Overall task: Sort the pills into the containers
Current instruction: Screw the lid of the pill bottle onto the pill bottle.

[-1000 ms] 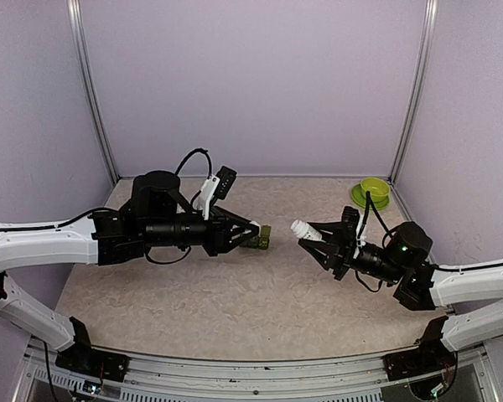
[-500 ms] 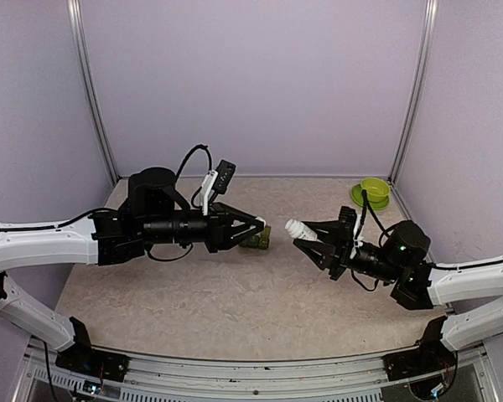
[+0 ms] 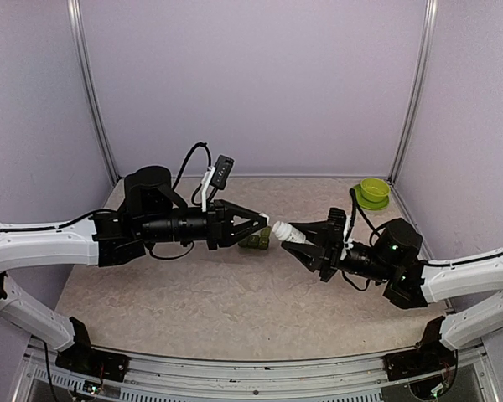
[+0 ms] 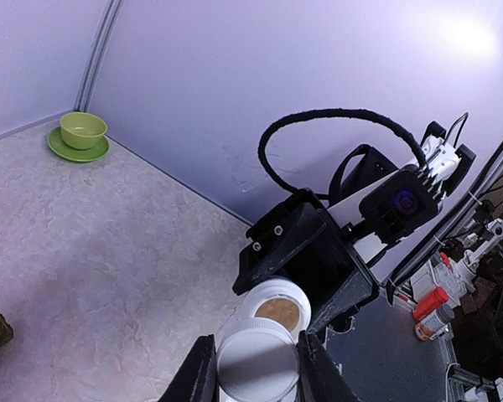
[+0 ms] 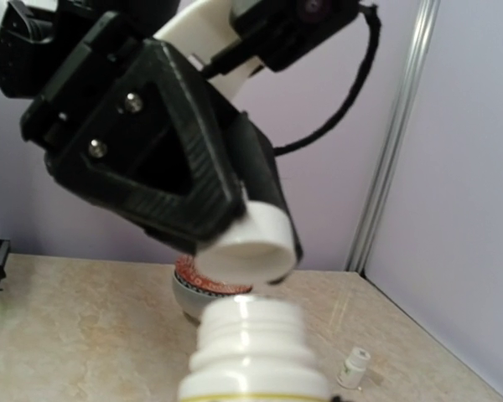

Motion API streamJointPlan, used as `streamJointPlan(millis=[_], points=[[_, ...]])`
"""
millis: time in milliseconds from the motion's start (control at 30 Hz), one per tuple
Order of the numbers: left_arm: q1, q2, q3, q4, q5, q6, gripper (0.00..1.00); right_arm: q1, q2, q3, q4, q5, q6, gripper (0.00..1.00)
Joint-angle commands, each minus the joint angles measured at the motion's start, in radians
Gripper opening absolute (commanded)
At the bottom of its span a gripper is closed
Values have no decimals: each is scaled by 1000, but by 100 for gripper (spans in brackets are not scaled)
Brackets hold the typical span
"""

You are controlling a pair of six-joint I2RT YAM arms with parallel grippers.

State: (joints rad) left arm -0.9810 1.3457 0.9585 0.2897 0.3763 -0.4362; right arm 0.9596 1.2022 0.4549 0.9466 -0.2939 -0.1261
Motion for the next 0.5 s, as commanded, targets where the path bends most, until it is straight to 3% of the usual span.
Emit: streamJointPlan(millis=[0, 467], points=[[-7, 3, -19, 50, 26, -18, 25, 23, 23, 36, 47, 6, -13, 28], [-13, 17, -44, 99, 64, -48, 25, 41, 63, 56, 73, 14, -21, 28]])
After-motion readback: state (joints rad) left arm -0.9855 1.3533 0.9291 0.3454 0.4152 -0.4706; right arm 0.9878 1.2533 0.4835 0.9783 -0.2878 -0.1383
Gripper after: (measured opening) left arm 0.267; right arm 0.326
